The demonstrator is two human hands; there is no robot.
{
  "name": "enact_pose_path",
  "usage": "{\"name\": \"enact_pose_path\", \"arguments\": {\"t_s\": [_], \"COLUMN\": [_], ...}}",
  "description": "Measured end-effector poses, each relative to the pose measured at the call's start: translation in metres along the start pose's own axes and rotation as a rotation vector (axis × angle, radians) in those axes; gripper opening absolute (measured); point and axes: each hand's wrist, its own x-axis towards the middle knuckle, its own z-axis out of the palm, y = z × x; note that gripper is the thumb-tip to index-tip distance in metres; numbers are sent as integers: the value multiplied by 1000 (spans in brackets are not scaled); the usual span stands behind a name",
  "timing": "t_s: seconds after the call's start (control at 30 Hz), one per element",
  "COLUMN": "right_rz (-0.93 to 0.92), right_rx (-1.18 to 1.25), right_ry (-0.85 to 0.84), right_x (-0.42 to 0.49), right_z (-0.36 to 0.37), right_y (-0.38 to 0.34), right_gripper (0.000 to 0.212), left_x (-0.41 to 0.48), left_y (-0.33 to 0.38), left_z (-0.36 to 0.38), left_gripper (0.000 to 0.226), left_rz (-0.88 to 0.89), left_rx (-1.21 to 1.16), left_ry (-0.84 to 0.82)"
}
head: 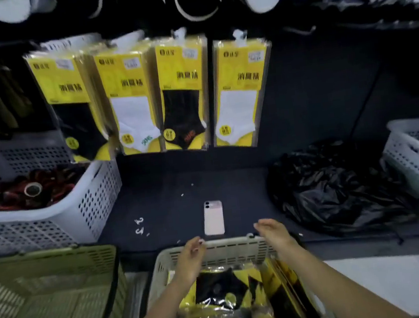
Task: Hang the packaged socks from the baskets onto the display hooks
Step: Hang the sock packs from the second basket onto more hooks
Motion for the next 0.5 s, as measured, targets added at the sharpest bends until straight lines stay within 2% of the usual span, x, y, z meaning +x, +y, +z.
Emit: {"name": "enact_pose_path", "arguments": {"t_s": [0.1,0.2,0.4,0.5], "right_rz": [172,282,327,336], "right_rx": [-68,-196,-267,-242], "right_ry": [-76,-81,-151,-207], "right_x": [-2,1,3,6], "right_z": [4,4,4,12], "right_y": [60,101,130,136], "right_gripper": [16,34,43,44], "left_x": [-6,-5,7,8], "left_y": [-54,-88,-119,-125], "left_z": [-3,-14,-18,-14], "left_gripper": [41,54,62,66], "left_rz": [-84,-127,-368,-390], "left_rx": [141,354,326,459], "left_ry": [34,69,102,126]}}
